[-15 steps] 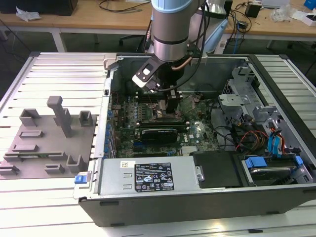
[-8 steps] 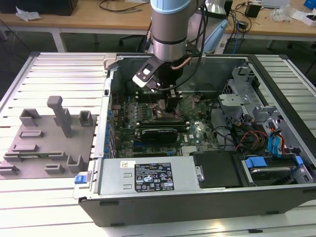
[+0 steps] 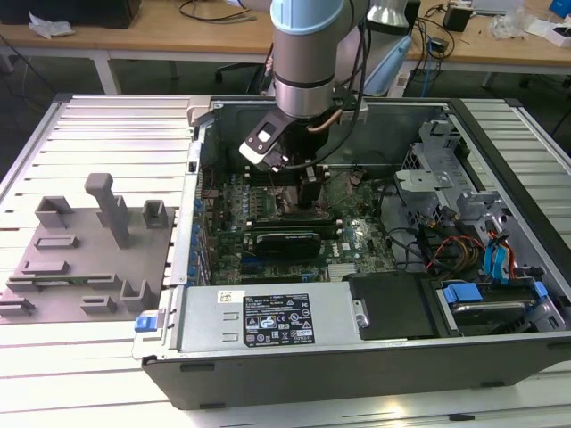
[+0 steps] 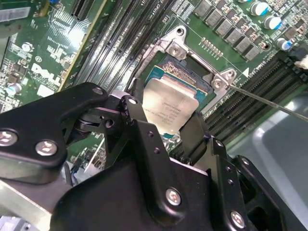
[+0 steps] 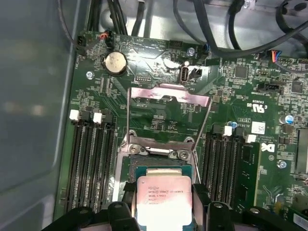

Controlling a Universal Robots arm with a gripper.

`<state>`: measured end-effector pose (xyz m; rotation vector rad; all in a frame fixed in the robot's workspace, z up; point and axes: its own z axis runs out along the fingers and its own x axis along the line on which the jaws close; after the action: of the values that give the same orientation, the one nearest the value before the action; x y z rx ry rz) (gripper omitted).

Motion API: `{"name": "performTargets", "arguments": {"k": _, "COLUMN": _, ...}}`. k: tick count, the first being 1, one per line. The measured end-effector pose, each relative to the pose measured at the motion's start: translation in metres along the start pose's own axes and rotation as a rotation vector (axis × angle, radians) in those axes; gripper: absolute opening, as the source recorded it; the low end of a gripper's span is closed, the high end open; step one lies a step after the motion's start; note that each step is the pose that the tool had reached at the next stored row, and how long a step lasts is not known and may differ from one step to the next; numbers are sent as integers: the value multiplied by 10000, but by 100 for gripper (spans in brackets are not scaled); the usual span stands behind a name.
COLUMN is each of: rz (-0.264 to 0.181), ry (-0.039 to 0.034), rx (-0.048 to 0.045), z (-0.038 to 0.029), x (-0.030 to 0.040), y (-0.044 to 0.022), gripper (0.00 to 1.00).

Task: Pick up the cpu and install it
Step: 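Place the cpu into insertion slot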

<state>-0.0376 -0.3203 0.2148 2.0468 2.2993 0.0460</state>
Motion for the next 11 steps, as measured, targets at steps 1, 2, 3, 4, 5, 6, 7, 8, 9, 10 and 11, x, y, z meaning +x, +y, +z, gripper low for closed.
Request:
{"name": "performTargets", "arguments": {"k": 1, "rz": 0, "ry": -1, "rx": 0, "z": 18, "x": 1, "y": -2, "gripper": 55}}
{"name": "performTargets", "arguments": {"k": 2, "rz": 0, "ry": 0, "rx": -1, "z": 35, "x": 2, "y": -3, "gripper": 55}}
{"name": "performTargets", "arguments": {"k": 3, "rz": 1, "ry": -1, "rx": 0, "z": 50, "x": 4, "y": -5, "gripper": 55}}
{"name": "performTargets", "arguments": {"k": 4, "rz": 1, "ry": -2, "rx": 0, "z": 63, "x": 7, "y": -5, "gripper": 55}}
{"name": "performTargets", "arguments": {"k": 5, "rz": 4, "ry": -3, "rx": 1, "z": 68, "x": 11, "y": -5, "gripper": 55}}
{"name": "performTargets", "arguments": {"k": 6, "rz": 19, "ry": -3, "rx": 1, "z": 73, "x": 18, "y": -5, "gripper": 55}}
{"name": "performTargets", "arguments": {"k": 7, "rz": 34, "ry": -3, "rx": 1, "z": 76, "x": 26, "y": -4, "gripper": 55}}
{"name": "performTargets", "arguments": {"k": 8, "rz": 57, "ry": -5, "rx": 2, "z": 78, "x": 32, "y": -3, "gripper": 55}}
{"name": "performTargets", "arguments": {"k": 9, "rz": 202, "ry": -13, "rx": 4, "z": 85, "x": 35, "y": -3, "gripper": 55}}
{"name": "performTargets", "arguments": {"k": 10, "rz": 373, "ry": -25, "rx": 10, "z": 89, "x": 35, "y": -3, "gripper": 55}}
{"name": "performTargets", "arguments": {"k": 11, "rz": 548, "ry": -36, "rx": 15, "z": 93, "x": 35, "y": -4, "gripper": 55}}
